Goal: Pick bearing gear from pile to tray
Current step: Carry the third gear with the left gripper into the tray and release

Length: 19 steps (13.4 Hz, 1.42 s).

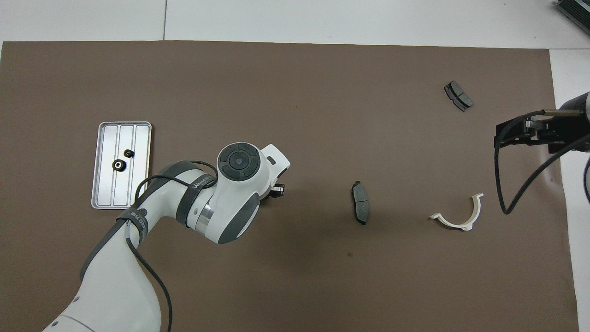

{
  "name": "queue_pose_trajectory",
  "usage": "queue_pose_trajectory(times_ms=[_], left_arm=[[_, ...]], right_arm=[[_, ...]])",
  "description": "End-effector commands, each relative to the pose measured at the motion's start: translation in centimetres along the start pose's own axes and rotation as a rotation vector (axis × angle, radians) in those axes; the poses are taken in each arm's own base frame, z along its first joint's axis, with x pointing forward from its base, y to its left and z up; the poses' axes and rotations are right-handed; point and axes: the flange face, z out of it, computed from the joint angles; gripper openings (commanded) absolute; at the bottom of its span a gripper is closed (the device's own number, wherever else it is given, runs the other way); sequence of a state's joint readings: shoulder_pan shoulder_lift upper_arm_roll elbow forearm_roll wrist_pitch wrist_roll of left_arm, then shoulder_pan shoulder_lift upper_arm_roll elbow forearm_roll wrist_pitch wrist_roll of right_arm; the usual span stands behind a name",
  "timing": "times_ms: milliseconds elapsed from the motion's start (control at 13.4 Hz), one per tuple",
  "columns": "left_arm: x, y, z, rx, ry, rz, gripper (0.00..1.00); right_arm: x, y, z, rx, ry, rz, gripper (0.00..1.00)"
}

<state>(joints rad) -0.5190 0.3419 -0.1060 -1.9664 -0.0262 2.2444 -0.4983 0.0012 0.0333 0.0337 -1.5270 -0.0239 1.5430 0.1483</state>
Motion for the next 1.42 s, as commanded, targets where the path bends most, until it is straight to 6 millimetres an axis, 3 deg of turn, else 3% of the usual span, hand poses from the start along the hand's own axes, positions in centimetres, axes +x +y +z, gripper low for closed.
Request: queue_pose_trajectory(times_ms=[0,224,447,596,820,1118,1342], left_arm=[[-0.2,-1.1,-0.7,0.009,-0.001,-0.034,0.06],[3.8,-6.9,-3.3,-0.010,0.031,-0.143,0.06],[7.0,-15.3,-4.7,-0.021,0.063,-0.219,0.06],[8.1,-21.7,-5.6,-0.024,0.073,-0.208,0.06],[8.2,-28.3,-5.8,-0.023,0.068,-0.155,0.07],[6.2,-32.3,-6.8,-0.019,-0.015,-0.093,0.07],[4.4,-34.3,-5.6,-0.022,-0.046,-0.073,0.13]], right_arm=[[-0.6,-0.2,-0.3,0.011,-0.013,-0.023,1.00],[-1.1,-0.2,0.4,0.009,-0.021,-0.017,1.00],[-1.1,-0.1,0.3,0.010,-0.018,-0.017,1.00],[-1.2,-0.3,0.4,0.009,-0.021,-0.030,1.00],[-1.1,-0.2,0.4,0.009,-0.021,-0.030,1.00],[-1.1,-0.2,0.4,0.009,-0.021,-0.030,1.00],[-1.1,-0.2,0.4,0.009,-0.022,-0.030,1.00]])
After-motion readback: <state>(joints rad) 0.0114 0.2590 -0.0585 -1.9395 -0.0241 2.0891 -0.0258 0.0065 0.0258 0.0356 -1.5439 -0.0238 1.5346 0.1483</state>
